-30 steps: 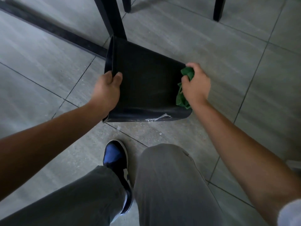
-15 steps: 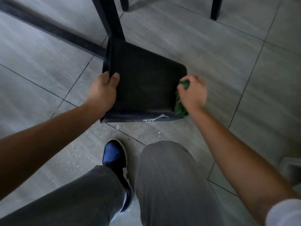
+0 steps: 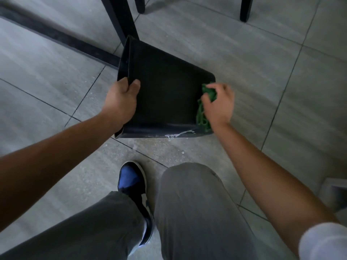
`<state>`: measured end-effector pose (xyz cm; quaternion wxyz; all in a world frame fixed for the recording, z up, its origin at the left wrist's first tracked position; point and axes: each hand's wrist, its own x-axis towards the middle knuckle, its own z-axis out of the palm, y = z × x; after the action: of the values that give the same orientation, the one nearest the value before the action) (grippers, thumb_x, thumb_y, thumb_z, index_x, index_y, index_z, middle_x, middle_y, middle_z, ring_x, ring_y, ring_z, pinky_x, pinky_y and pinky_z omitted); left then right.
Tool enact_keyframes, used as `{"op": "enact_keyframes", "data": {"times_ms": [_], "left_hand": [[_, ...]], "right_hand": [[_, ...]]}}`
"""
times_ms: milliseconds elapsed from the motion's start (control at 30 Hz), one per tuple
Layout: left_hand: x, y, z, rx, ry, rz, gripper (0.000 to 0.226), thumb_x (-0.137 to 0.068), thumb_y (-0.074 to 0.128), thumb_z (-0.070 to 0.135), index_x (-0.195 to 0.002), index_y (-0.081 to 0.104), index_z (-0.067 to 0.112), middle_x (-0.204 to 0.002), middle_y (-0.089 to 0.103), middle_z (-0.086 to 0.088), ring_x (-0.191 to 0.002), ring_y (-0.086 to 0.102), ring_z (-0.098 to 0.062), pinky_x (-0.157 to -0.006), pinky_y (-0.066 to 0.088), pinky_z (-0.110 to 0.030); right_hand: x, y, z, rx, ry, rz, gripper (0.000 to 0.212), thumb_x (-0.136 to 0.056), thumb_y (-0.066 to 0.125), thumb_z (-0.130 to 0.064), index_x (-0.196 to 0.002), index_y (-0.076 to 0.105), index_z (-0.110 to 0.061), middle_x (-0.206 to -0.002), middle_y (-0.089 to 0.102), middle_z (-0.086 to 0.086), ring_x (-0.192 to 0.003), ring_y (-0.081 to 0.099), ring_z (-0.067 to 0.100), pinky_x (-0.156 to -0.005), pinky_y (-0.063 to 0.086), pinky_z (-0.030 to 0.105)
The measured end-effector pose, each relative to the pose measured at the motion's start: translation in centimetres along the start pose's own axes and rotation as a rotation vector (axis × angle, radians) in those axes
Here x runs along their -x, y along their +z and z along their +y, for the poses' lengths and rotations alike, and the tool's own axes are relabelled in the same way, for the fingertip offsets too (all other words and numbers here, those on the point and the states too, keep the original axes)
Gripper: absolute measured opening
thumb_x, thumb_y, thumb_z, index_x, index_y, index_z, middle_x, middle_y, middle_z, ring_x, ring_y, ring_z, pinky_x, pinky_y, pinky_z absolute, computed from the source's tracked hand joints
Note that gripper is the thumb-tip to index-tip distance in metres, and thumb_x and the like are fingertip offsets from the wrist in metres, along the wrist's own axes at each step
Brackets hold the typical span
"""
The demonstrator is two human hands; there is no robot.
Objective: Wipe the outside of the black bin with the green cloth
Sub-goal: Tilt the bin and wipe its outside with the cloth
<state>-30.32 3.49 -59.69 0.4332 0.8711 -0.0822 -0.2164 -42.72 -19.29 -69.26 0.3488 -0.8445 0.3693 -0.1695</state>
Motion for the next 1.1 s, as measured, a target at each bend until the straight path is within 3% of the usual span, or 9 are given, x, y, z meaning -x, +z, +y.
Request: {"op": "enact_keyframes", "data": {"times_ms": [167, 267, 333, 400, 567, 700, 900, 1000, 1100], "left_hand": [[0.2, 0.8, 1.3, 0.065, 0.010, -0.013, 0.018, -0.110, 0.042, 0.040, -0.105, 0.058, 0.032, -0.101, 0.066, 0.006, -0.093, 0.064, -0.010, -0.069, 0.048, -0.022], [0.2, 1.8, 1.9, 0.130, 0.023, -0.021, 0.023, -0.109, 0.043, 0.040, -0.101, 0.061, 0.028, -0.104, 0.069, 0.000, -0.093, 0.066, -0.015, -0.078, 0.053, -0.027], [0.1, 2.3, 2.3, 0.076, 0.069, 0.024, 0.031, -0.109, 0.044, 0.039, -0.092, 0.062, 0.020, -0.090, 0.066, -0.004, -0.080, 0.062, -0.014, -0.072, 0.049, -0.026], [-0.1, 2.2, 2.0, 0.059, 0.073, 0.063, 0.035, -0.108, 0.045, 0.036, -0.093, 0.064, 0.010, -0.084, 0.063, -0.005, -0.074, 0.060, -0.014, -0.067, 0.047, -0.027], [0.0, 0.6, -0.2, -0.073, 0.008, 0.050, 0.036, -0.109, 0.040, 0.044, -0.088, 0.058, 0.022, -0.079, 0.060, -0.001, -0.068, 0.059, -0.013, -0.053, 0.047, -0.023], [0.0, 0.6, 0.3, -0.129, 0.052, 0.045, 0.037, -0.110, 0.039, 0.044, -0.095, 0.062, 0.020, -0.081, 0.061, 0.000, -0.070, 0.059, -0.009, -0.043, 0.040, -0.008], [0.3, 0.7, 0.6, -0.125, 0.092, 0.011, 0.032, -0.111, 0.039, 0.040, -0.095, 0.060, 0.022, -0.083, 0.060, -0.001, -0.073, 0.059, -0.011, -0.040, 0.036, -0.004], [0.3, 1.1, 0.6, -0.162, 0.114, 0.011, 0.037, -0.111, 0.039, 0.040, -0.093, 0.060, 0.015, -0.078, 0.057, -0.002, -0.068, 0.056, -0.012, -0.041, 0.036, -0.006], [0.5, 1.8, 1.0, -0.189, 0.151, 0.020, 0.043, -0.110, 0.044, 0.036, -0.083, 0.057, 0.006, -0.069, 0.053, -0.002, -0.060, 0.050, -0.014, -0.048, 0.038, -0.024]], "right_hand": [[-2.4, -2.0, -0.3, 0.036, 0.140, -0.036, 0.021, -0.090, 0.066, -0.019, -0.111, 0.070, -0.017, -0.122, 0.066, 0.009, -0.118, 0.060, 0.030, -0.092, 0.041, 0.029], [0.4, -1.6, -6.5, -0.159, -0.191, -0.016, 0.022, -0.085, 0.065, -0.018, -0.106, 0.072, -0.018, -0.114, 0.070, 0.002, -0.110, 0.063, 0.024, -0.094, 0.044, 0.029], [2.9, -0.2, -9.9, -0.189, -0.429, -0.005, 0.025, -0.086, 0.062, -0.022, -0.109, 0.071, -0.019, -0.115, 0.068, 0.001, -0.109, 0.059, 0.021, -0.091, 0.044, 0.029], [4.4, 0.9, -10.5, -0.166, -0.489, -0.005, 0.027, -0.087, 0.062, -0.022, -0.112, 0.071, -0.018, -0.118, 0.065, 0.003, -0.110, 0.058, 0.024, -0.090, 0.045, 0.033], [0.7, 0.4, -3.7, 0.057, -0.232, 0.028, 0.024, -0.085, 0.063, -0.016, -0.107, 0.074, -0.017, -0.115, 0.065, 0.011, -0.110, 0.058, 0.034, -0.092, 0.047, 0.039], [-1.3, -0.8, 0.8, 0.228, -0.108, -0.014, 0.024, -0.088, 0.060, -0.019, -0.109, 0.072, -0.018, -0.117, 0.063, 0.015, -0.112, 0.056, 0.039, -0.092, 0.048, 0.041], [-3.7, -3.5, 0.2, 0.140, 0.079, -0.058, 0.022, -0.090, 0.063, -0.017, -0.111, 0.071, -0.019, -0.122, 0.063, 0.012, -0.119, 0.058, 0.034, -0.092, 0.047, 0.035], [-3.6, -2.7, -6.3, -0.054, -0.201, 0.013, 0.021, -0.086, 0.066, -0.015, -0.106, 0.072, -0.018, -0.114, 0.067, 0.007, -0.112, 0.061, 0.025, -0.085, 0.044, 0.027], [-2.2, 0.1, -13.2, -0.115, -0.511, 0.042, 0.019, -0.083, 0.069, -0.015, -0.102, 0.072, -0.019, -0.105, 0.067, 0.005, -0.102, 0.061, 0.023, -0.080, 0.048, 0.029]]}}
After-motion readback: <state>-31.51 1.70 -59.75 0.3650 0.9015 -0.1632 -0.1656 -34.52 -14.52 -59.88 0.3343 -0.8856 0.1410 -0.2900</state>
